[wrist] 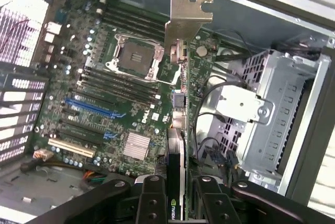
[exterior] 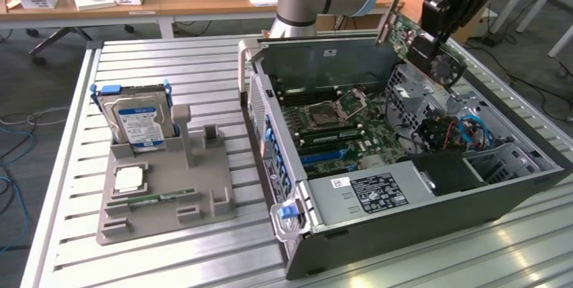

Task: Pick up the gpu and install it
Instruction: 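Insert the gpu into the slot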

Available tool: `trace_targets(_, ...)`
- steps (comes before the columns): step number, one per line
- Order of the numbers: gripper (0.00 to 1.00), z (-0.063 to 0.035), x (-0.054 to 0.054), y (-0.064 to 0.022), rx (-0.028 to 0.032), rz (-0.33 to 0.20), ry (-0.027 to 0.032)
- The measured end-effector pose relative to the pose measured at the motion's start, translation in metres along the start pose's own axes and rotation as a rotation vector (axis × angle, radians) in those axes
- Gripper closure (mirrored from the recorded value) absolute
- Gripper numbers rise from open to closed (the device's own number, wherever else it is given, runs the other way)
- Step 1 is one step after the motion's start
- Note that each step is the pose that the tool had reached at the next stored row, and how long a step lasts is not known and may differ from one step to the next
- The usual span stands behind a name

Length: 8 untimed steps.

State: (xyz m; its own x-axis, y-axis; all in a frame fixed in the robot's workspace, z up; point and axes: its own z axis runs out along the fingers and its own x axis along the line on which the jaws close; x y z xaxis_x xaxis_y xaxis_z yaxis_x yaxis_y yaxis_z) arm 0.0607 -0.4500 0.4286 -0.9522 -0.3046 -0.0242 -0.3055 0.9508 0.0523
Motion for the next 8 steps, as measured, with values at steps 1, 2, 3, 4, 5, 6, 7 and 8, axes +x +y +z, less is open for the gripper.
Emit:
trace_targets(1,0.74,0.0,0.0,0.0,-0.0004,-0.017,0.0008)
trace_targets(2,0.74,0.0,0.0,0.0,-0.0008,-0.033,0.0017)
trace_targets(3,0.74,0.0001,0.0,0.0,-0.0011,-0.049,0.0026)
trace_targets(4,0.74,0.0001,0.0,0.0,-0.0015,-0.065,0.0034)
trace_targets(5,0.74,0.0001,0.0,0.0,-0.0018,-0.081,0.0043)
trace_targets(6,0.74,0.0001,0.0,0.0,-0.0022,-0.097,0.0051)
trace_targets(7,0.74,0.0001,0.0,0.0,-0.0026,-0.114,0.006)
trace_targets(8,0.74,0.0001,0.0,0.0,-0.0029,-0.129,0.0068)
